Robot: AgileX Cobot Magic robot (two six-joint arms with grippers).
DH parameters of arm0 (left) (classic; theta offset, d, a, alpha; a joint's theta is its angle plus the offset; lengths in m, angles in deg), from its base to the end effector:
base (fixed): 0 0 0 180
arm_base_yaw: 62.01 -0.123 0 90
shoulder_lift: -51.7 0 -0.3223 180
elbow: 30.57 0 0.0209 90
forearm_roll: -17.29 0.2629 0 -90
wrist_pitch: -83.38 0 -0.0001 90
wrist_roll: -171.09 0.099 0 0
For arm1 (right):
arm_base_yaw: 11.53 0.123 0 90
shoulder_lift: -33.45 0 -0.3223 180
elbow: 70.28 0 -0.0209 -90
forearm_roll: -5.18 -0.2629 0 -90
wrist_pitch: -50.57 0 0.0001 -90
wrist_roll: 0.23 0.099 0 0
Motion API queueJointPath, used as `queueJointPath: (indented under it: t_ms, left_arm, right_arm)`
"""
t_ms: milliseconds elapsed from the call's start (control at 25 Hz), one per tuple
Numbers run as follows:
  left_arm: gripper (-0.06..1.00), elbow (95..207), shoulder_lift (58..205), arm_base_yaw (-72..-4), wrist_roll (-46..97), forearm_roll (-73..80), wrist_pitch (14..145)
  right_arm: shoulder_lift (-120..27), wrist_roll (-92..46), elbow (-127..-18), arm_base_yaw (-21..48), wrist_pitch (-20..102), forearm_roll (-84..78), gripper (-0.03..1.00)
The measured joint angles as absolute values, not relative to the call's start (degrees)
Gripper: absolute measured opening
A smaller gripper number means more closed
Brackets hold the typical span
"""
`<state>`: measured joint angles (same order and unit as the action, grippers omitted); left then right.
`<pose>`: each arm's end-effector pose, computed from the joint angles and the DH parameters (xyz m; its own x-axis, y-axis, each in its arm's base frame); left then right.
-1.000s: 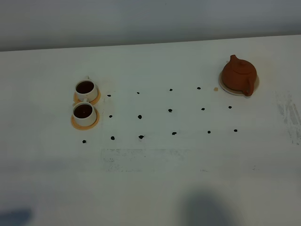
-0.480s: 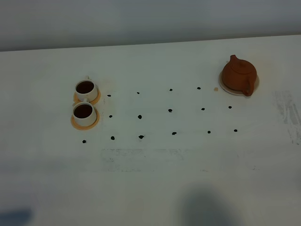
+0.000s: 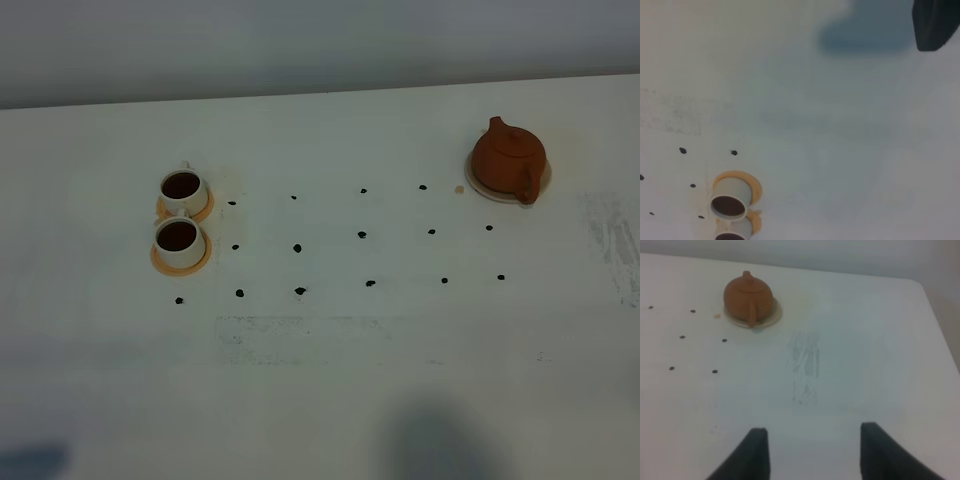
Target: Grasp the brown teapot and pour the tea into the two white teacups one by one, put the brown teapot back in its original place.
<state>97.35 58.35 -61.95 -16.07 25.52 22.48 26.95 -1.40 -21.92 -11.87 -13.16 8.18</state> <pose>-0.0207 0.0124 0.2664 -0.4839 -0.0538 -0.8735 -0.1346 0.9908 0.0136 -0.0305 -0.0045 0.2805 -0.4797 -0.0407 -0.8765 0.0263 0.9978 -0.0607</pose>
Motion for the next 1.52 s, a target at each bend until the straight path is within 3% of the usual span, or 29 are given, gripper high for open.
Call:
queueJointPath:
  t_ms: [1520]
  left_arm:
    - [0.32, 97.35, 58.35, -61.95, -16.07, 25.52, 22.48]
  right_arm:
    - [26.95, -1.35, -21.92, -12.93, -13.16, 6.6, 0.4]
